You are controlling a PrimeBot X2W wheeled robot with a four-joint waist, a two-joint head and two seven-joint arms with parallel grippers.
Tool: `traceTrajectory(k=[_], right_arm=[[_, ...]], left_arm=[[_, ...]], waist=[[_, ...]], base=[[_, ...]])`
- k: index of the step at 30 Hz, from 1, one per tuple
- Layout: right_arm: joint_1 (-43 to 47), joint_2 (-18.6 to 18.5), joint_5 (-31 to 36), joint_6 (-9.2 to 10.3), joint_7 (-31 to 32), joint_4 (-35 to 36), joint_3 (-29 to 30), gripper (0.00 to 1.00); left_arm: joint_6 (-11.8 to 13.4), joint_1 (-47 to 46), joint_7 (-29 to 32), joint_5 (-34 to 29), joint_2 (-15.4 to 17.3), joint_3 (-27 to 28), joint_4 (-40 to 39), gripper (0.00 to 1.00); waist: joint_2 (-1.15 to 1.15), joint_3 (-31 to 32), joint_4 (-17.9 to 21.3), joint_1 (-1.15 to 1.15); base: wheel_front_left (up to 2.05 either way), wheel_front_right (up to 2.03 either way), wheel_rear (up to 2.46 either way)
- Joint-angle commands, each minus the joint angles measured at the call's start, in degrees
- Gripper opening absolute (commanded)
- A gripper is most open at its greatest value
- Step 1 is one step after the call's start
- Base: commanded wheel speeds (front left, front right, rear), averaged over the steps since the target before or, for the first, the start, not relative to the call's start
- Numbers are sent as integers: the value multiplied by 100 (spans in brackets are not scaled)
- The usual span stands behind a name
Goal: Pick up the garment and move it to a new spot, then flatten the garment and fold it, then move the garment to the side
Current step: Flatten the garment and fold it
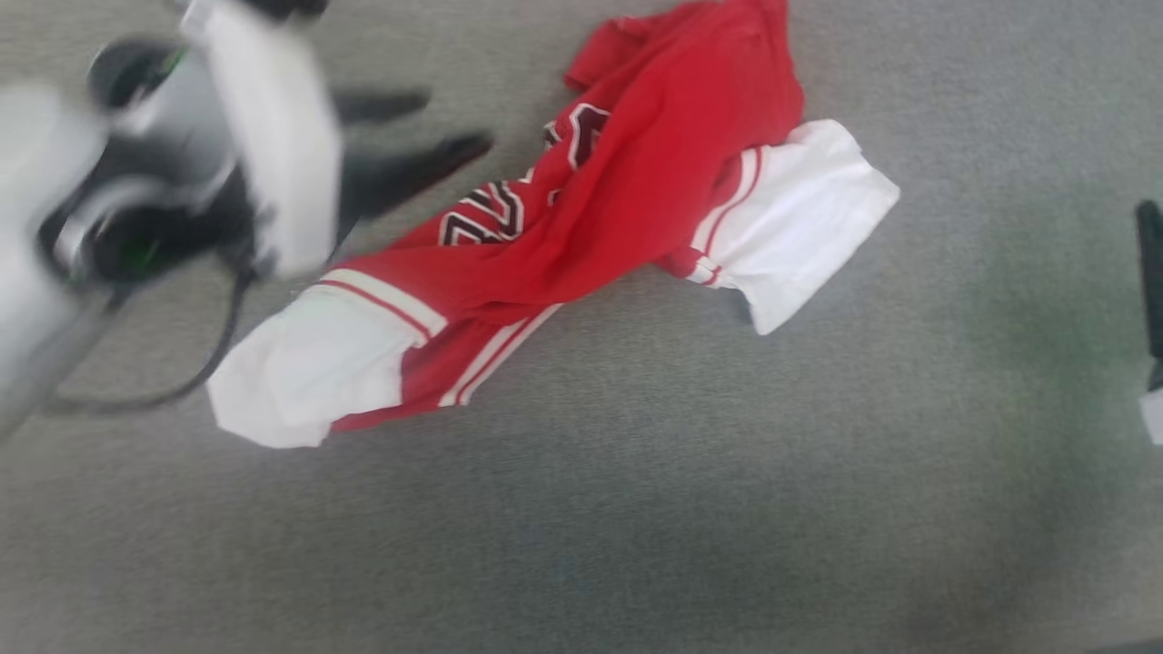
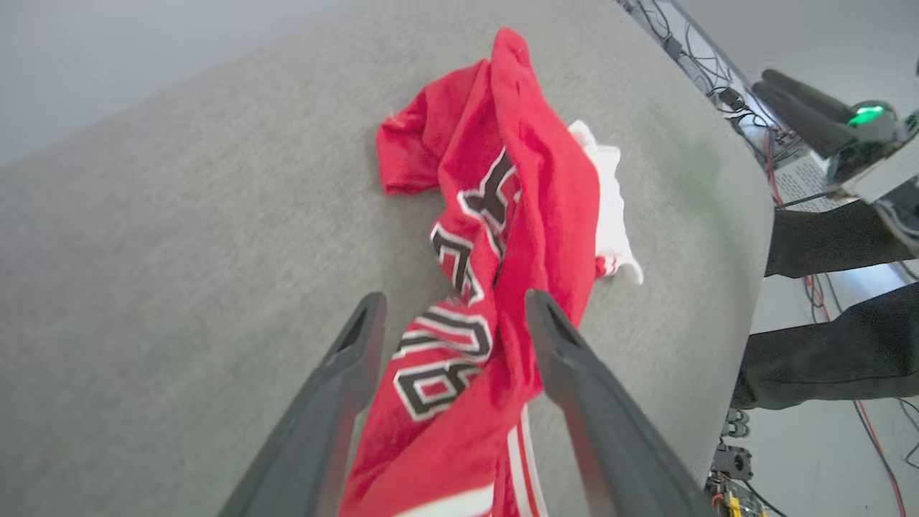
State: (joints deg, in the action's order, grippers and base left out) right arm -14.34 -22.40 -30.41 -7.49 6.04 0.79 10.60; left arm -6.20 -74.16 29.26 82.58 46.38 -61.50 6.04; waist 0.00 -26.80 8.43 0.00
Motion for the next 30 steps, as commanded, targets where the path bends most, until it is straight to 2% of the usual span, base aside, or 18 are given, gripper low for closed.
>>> traceTrajectory(k=[1, 4, 8, 13, 16, 18, 19, 20, 21, 25, 30], right_arm=[[-107, 32, -43, -1, -59, -30, -57, 100], [-234, 89, -74, -1, -138, -142, -224, 100], [-345, 153, -116, -1, -293, -328, -401, 100], [-432, 215, -172, -1, -495, -583, -582, 100], [-480, 209, -197, -1, -583, -705, -657, 100], [-505, 204, -209, -1, -627, -770, -704, 100], [-516, 199, -219, -1, -640, -803, -719, 100], [-541, 191, -231, -1, -666, -840, -739, 100], [-568, 183, -243, -1, -674, -869, -770, 100], [-598, 151, -254, -1, -719, -969, -837, 100], [-609, 132, -296, -1, -705, -1003, -920, 100]], left_arm=[[-15, -189, 124, 80, -215, 2, 205, 100], [-55, -613, 550, 202, -758, -73, 834, 100], [-86, -1069, 1115, 249, -1275, -229, 1522, 100], [-125, -1333, 1442, 364, -1680, -292, 2051, 100], [-129, -1375, 1511, 444, -1801, -311, 2145, 98], [-132, -1340, 1476, 460, -1849, -322, 2078, 54], [-132, -1310, 1433, 489, -1861, -299, 2071, 37], [-133, -1312, 1381, 463, -1869, -294, 2040, 11], [-133, -1301, 1329, 471, -1879, -272, 2020, 0], [-134, -1335, 1076, 491, -1821, -149, 2015, 0], [-134, -1428, 687, 304, -1465, 6, 2245, 0]], waist=[[0, -128, 153, 0], [0, -254, 347, 0], [0, -410, 570, 0], [0, -509, 750, 0], [0, -517, 788, 0], [0, -517, 806, 0], [0, -513, 806, 0], [0, -511, 802, 0], [0, -504, 795, 0], [0, -455, 725, 0], [0, -435, 650, 0]], base=[[0, 0, 0], [0, 0, 0], [0, 0, 0], [0, 0, 0], [0, 0, 0], [0, 0, 0], [0, 0, 0], [0, 0, 0], [0, 0, 0], [0, 0, 0], [0, 0, 0]])
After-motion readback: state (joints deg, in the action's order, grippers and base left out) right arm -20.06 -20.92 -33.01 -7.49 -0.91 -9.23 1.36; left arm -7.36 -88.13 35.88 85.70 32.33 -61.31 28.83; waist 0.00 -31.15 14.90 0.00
